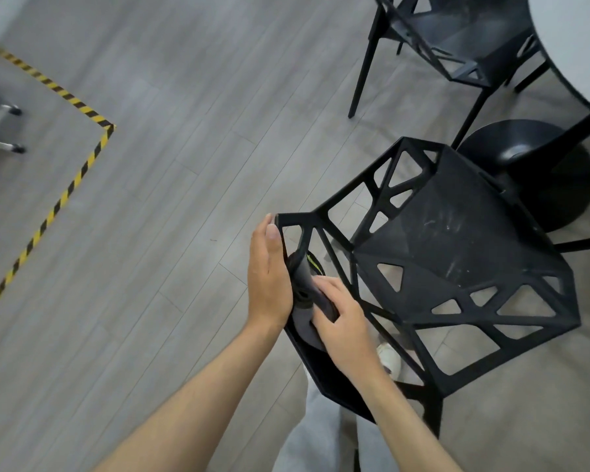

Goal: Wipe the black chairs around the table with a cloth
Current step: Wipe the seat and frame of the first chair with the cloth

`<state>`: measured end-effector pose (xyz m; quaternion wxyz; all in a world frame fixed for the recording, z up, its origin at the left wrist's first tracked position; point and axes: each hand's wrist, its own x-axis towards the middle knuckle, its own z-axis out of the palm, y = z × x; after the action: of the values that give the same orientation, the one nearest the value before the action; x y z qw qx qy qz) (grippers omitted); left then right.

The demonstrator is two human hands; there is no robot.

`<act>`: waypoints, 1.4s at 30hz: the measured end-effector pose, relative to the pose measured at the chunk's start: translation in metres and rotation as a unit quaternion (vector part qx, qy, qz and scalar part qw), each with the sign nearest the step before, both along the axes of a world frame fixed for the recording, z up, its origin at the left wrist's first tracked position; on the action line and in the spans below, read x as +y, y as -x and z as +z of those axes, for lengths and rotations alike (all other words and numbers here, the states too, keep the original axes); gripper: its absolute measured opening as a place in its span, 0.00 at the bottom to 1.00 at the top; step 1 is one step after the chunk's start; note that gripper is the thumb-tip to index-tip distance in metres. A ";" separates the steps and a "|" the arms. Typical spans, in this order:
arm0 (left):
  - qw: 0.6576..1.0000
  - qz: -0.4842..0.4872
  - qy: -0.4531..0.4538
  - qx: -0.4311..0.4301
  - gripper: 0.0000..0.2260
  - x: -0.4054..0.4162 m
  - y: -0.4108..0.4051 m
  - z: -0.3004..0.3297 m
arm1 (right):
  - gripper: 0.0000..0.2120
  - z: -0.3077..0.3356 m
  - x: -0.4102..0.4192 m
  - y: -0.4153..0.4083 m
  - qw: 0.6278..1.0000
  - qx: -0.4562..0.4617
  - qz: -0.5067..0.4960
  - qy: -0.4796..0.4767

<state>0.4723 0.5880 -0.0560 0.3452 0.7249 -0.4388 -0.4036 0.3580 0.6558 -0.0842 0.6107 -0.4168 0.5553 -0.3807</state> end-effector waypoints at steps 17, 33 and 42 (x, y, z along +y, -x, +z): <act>0.999 -0.030 -0.012 -0.024 0.31 -0.002 0.004 0.003 | 0.10 -0.058 -0.099 -0.028 0.985 0.146 -0.092 -0.017; 0.999 -0.012 -0.011 -0.031 0.27 -0.003 0.005 0.002 | 0.04 -0.056 -0.123 -0.028 0.986 0.118 -0.117 -0.016; 1.000 0.001 0.012 -0.001 0.27 -0.001 0.004 0.004 | 0.14 -0.010 -0.022 -0.008 0.992 0.041 0.007 0.122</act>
<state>0.4680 0.5869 -0.0519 0.3538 0.7217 -0.4430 -0.3973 0.3656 0.6334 -0.0947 0.5344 -0.5073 0.5264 -0.4242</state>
